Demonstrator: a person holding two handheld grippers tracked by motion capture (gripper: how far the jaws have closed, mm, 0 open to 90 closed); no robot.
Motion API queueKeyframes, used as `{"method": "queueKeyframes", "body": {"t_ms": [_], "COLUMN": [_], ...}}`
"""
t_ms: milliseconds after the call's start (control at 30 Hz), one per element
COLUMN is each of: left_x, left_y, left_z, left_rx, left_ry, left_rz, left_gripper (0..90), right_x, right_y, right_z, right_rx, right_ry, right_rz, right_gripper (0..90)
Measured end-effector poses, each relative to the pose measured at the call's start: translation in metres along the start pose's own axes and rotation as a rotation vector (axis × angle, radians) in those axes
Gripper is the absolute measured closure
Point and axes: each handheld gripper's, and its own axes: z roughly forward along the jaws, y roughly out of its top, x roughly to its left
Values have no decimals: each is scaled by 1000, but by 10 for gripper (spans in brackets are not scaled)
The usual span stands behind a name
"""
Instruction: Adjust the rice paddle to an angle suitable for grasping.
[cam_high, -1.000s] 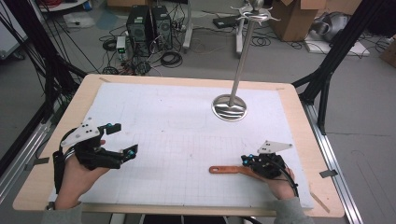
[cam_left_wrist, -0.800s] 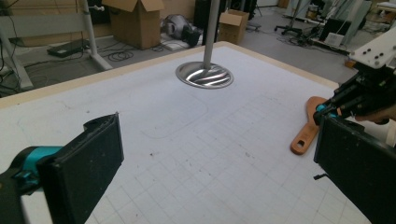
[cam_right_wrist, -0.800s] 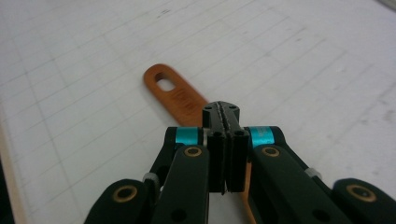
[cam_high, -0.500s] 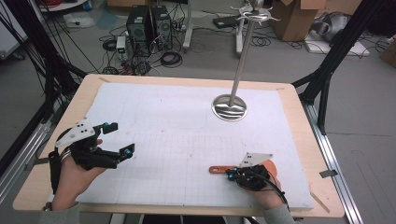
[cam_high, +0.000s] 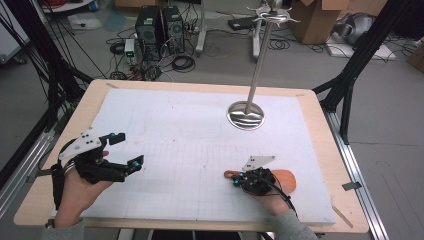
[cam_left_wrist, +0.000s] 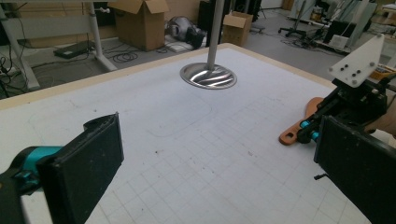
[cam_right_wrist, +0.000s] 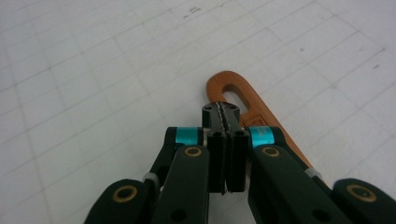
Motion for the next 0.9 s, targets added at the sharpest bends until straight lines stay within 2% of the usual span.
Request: {"method": "queueKeyframes", "body": {"t_ms": [333,433,600,767,900], "left_x": [2,1,1,1,1], "left_y": [0,0,0,-1,-1], "left_z": [-4,-4,-3,-1,-2], "left_rx": [-8,-5,-5,2,1], "left_ry": [7,7,2,2,0], "left_rz": [-3,1,-1,1,0], "left_gripper": [18,19,19,19,19], "right_x": [-15,-24,-37,-44,-51], "right_y": [14,19,22,28,29], "right_z": [12,16,19,21,22], "right_rx": [0,2,1,22,13], "right_ry": [-16,-40,-27,-84,-98], "right_rz": [32,49,99,88,108], "right_gripper": [895,895,895,895,895]}}
